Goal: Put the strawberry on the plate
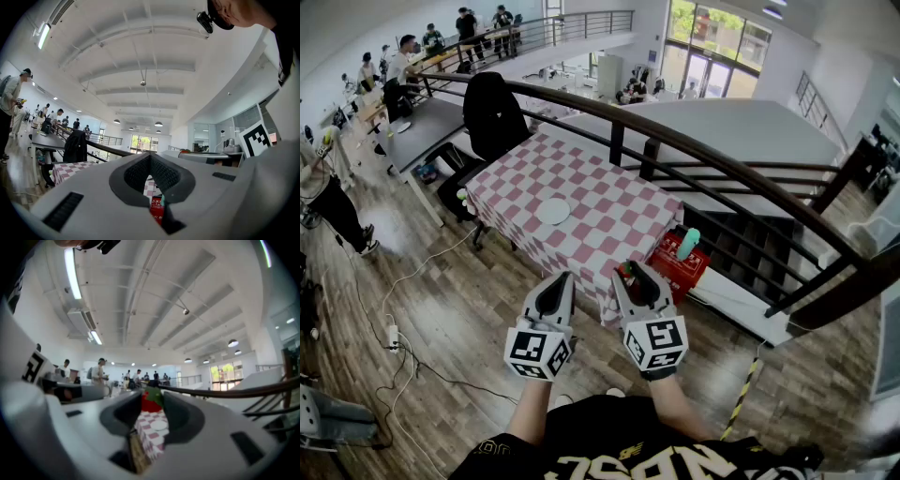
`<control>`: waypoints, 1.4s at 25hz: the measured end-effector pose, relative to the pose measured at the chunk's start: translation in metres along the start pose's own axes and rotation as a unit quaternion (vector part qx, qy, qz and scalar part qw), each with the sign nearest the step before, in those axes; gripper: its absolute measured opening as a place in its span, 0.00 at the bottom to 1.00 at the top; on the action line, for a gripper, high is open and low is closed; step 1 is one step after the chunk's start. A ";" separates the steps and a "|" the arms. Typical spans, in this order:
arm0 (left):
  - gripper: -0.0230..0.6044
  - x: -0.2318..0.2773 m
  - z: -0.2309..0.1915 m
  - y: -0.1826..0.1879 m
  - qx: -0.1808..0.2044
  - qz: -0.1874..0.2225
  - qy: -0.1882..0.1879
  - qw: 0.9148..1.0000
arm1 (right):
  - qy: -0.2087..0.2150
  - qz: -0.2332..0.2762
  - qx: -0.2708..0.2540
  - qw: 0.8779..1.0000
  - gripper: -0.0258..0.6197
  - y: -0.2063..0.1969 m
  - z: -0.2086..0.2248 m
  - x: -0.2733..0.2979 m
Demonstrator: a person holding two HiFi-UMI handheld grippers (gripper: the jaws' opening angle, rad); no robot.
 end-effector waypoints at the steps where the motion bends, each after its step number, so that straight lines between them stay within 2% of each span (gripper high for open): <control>1: 0.05 0.005 0.006 -0.003 0.000 -0.003 -0.004 1.000 | -0.006 0.003 -0.003 1.000 0.28 0.001 0.006 -0.005; 10: 0.05 0.034 0.073 -0.022 0.004 -0.015 -0.026 1.000 | -0.024 0.003 0.005 1.000 0.28 -0.001 0.067 -0.042; 15: 0.05 0.038 0.093 -0.034 0.009 -0.019 -0.017 1.000 | -0.018 0.007 0.020 1.000 0.28 -0.011 0.092 -0.051; 17: 0.05 0.036 0.096 -0.043 0.011 -0.031 -0.004 0.999 | -0.015 -0.010 0.026 1.000 0.28 -0.025 0.098 -0.048; 20: 0.05 0.031 0.099 -0.053 0.003 -0.049 0.016 0.999 | -0.010 -0.062 0.011 0.998 0.28 -0.048 0.096 -0.040; 26: 0.05 0.056 0.046 -0.049 0.027 -0.048 0.054 0.997 | 0.036 -0.066 0.017 0.997 0.28 -0.055 0.073 0.016; 28: 0.05 0.074 0.027 -0.061 0.036 -0.049 0.062 0.996 | 0.030 -0.072 0.020 0.997 0.28 -0.060 0.076 0.031; 30: 0.05 0.092 0.007 -0.064 0.048 -0.044 0.060 0.996 | 0.024 -0.054 0.009 0.998 0.28 -0.055 0.073 0.053; 32: 0.05 0.104 -0.023 -0.050 0.046 -0.025 0.055 0.997 | 0.008 -0.014 -0.009 1.000 0.28 -0.042 0.064 0.084; 35: 0.05 0.133 -0.075 -0.029 0.048 -0.020 0.026 0.998 | -0.014 0.007 -0.003 1.000 0.28 -0.027 0.064 0.138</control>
Point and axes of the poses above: the fingertips, and each gripper's own axes: x forward along the fingers, z to its right, y out of its top, the point moved 8 cm from there along -x, backward along the fingers, and after that the axes turned 13 degrees about y, right-handed, at the moved point
